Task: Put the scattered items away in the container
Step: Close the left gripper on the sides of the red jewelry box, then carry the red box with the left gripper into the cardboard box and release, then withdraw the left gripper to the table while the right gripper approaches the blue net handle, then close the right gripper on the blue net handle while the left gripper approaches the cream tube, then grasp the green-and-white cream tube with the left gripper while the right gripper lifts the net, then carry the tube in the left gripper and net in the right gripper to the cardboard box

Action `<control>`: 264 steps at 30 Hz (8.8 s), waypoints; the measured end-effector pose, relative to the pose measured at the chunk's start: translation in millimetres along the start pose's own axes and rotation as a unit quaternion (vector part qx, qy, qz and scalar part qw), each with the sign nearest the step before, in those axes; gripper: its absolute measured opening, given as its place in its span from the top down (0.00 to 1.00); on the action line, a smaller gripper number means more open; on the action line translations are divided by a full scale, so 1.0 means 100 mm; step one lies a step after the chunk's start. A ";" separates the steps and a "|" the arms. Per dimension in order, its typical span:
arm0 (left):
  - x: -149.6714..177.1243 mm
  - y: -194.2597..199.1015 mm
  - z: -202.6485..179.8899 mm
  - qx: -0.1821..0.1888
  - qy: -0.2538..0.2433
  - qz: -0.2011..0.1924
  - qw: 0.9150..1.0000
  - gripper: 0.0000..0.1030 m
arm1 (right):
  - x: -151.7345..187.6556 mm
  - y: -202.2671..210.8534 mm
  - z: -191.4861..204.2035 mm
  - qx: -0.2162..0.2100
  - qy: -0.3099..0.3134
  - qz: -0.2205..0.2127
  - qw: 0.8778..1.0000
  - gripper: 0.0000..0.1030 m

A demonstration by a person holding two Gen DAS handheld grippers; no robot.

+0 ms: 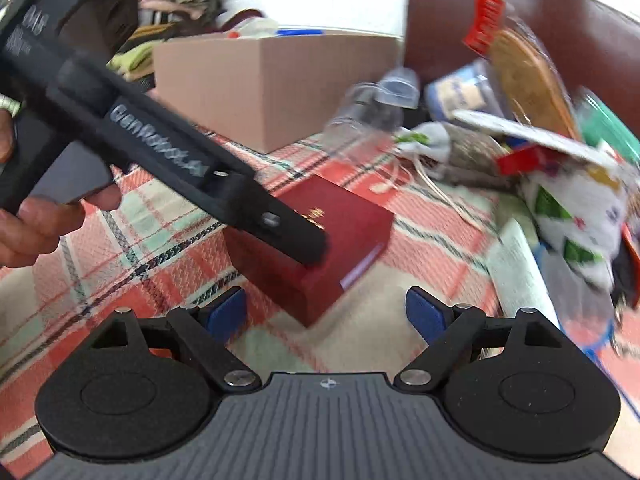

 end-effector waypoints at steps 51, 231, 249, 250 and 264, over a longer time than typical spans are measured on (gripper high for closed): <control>-1.35 1.91 0.65 -0.126 -0.011 -0.251 0.960 0.36 | -2.63 -0.45 0.32 -0.064 0.104 -0.148 0.981 0.23; 0.32 -0.31 -1.00 -0.104 0.001 0.009 0.994 0.91 | 0.71 1.20 -0.76 0.047 -0.250 0.013 0.967 0.98; 0.28 0.15 -0.86 -0.084 0.017 -0.042 0.995 0.90 | 0.32 1.24 -0.59 -0.003 -0.228 -0.020 0.973 0.98; 0.25 0.24 -0.83 -0.087 0.023 -0.052 0.995 0.90 | 0.24 1.23 -0.57 -0.009 -0.222 -0.026 0.975 0.98; -0.55 1.49 -0.03 -0.135 0.109 -0.195 0.965 0.90 | -1.53 0.61 -0.29 -0.085 -0.110 -0.084 0.987 0.98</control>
Point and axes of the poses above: each gripper's, at about its wrist camera, not at the fingertips, and y roughly against the way its jaws point, z to its left, x to its underside, the point moved 1 cm from there along -y, roughly the way its jaws point, and after that the axes turned 9 degrees about y, right-handed, at the moved point
